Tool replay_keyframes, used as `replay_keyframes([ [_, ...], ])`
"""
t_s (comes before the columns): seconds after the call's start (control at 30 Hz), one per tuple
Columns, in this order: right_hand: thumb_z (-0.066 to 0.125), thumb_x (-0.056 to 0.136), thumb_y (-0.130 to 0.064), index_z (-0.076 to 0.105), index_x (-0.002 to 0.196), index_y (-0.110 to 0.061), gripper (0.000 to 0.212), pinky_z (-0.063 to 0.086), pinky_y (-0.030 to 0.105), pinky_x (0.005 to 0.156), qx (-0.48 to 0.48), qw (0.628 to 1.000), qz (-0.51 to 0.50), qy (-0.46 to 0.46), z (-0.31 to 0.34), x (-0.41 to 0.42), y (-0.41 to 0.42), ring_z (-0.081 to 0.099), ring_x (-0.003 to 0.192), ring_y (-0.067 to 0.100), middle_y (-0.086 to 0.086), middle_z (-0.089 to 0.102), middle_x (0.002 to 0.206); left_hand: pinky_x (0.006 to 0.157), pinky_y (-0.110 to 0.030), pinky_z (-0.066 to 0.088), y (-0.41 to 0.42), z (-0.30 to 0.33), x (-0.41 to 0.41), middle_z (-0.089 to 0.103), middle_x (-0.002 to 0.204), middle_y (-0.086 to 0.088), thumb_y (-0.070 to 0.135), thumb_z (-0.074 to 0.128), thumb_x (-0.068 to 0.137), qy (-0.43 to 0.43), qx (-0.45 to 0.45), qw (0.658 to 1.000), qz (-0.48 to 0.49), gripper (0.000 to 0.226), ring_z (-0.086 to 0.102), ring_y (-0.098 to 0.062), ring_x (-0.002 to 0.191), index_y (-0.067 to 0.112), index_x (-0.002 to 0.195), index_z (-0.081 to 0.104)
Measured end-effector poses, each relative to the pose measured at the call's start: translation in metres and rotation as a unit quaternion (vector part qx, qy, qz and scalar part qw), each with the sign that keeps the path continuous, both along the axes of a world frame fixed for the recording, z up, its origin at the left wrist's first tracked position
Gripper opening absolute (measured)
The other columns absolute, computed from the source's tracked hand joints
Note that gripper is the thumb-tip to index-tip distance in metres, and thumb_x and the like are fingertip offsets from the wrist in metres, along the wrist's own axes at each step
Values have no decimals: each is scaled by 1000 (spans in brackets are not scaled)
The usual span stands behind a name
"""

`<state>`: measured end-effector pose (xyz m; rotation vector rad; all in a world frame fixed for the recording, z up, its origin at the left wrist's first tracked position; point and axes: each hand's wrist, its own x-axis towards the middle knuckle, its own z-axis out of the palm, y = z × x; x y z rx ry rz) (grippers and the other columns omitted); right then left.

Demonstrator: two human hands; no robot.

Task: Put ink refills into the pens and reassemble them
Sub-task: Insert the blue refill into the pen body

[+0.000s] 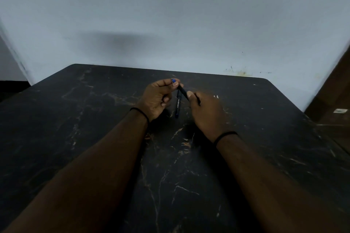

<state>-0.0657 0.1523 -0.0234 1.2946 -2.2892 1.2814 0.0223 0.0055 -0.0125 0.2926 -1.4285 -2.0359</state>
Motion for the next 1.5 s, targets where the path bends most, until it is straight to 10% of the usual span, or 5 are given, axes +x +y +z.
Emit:
replay_keyframes([
  [0.5,70,87,-43,60,100,-31,21,47,25,67,-27,998,26,-45,1,2,0,58,75,4,-17,59,82,35,-17,25,-2,-1,2,75,95,-7,6,60,92,0,-8,1000,-5,13,34,-5,40,10,99,71],
  [1.27,66,92,-33,69,81,-19,18,50,34,66,-16,999,4,42,8,11,0,61,69,15,-3,66,72,35,-16,25,7,5,0,74,86,-7,9,61,91,11,14,1000,8,14,33,-6,39,10,81,72],
  [1.5,62,97,-23,70,77,-14,24,39,21,39,-59,959,129,-246,19,22,5,50,42,7,-2,67,60,38,-16,22,8,12,6,71,80,-5,7,54,94,6,1,1000,-7,13,32,-4,39,7,85,62],
])
